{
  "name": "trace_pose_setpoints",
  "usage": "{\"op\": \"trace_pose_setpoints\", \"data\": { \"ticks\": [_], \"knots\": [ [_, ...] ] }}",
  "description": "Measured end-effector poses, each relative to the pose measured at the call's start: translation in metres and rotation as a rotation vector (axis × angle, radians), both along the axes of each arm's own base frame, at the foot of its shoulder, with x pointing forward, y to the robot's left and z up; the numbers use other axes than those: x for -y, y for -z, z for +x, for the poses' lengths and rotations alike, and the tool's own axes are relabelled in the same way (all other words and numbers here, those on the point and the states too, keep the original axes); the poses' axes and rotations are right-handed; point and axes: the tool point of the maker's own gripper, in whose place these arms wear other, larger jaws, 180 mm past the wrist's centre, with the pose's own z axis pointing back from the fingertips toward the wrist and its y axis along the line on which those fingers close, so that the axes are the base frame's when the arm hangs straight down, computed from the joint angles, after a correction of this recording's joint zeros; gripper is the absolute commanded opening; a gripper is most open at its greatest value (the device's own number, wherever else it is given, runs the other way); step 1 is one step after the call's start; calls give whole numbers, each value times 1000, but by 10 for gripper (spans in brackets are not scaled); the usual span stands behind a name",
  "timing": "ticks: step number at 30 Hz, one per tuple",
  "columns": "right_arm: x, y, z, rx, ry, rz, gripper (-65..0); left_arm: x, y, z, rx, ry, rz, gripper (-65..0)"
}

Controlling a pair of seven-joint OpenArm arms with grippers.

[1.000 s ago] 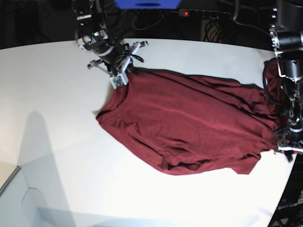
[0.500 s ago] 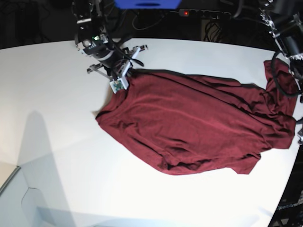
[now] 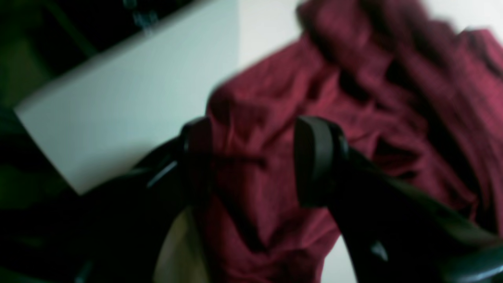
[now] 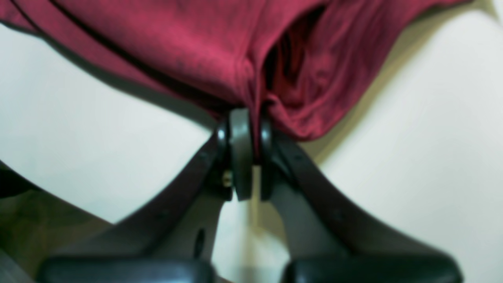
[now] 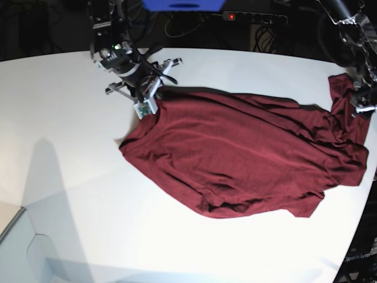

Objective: Layout the t-shirt on the table in an organized manner, then fold the t-shirt properly
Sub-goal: 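Pull the shirt edges outward with both grippers to spread it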

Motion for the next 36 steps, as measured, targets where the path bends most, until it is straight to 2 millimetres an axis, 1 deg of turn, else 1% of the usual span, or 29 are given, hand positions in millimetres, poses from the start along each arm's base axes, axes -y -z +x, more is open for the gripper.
{"op": "trace_pose_setpoints", "data": {
  "ticks": [2,4,9,11,13,17,26,27,28,30,31,32,33,34,36],
  "knots": [
    [-1,-1,0,2,1,5,-650,-1,5,-2,-10,-6,-11,-325],
    [0,0,-1,-5,0,0,-650,-1,6,-2,-14,-7,-11,-325],
    [0,5,-9,-25,-1,-3,-650,0,-1,12,21,-8,-17,-325],
    [0,4,-8,-22,-1,-2,-650,0,-3,17,34,-8,-17,-325],
    [0,4,-7,-20,-1,-2,-650,2,4,20,21,-4,-29,-325],
    [0,4,-7,-21,0,-2,-650,17,25,29,-42,58,-59,-325],
    [0,3,-7,-19,0,-2,-650,8,36,41,-41,41,-62,-330],
    [0,4,-7,-20,0,-2,-650,6,37,40,-43,38,-61,-355],
    [0,4,-7,-21,0,-2,-650,4,38,39,-41,32,-56,-407],
    [0,4,-7,-19,0,-2,-650,-1,39,39,-44,39,-27,-549],
    [0,4,-7,-19,0,-2,-650,-1,40,40,-50,52,-5,-632],
    [0,4,-7,-20,-1,-2,-650,-2,40,41,-44,59,9,-650],
    [1,4,-7,-20,-2,-6,-650,-3,40,43,-49,77,31,-650],
    [2,4,-8,-19,-9,-12,-650,-3,39,45,-62,95,43,-625],
    [4,4,-8,-18,-12,-19,-650,-5,36,45,-71,107,52,-650]
  ]
}}
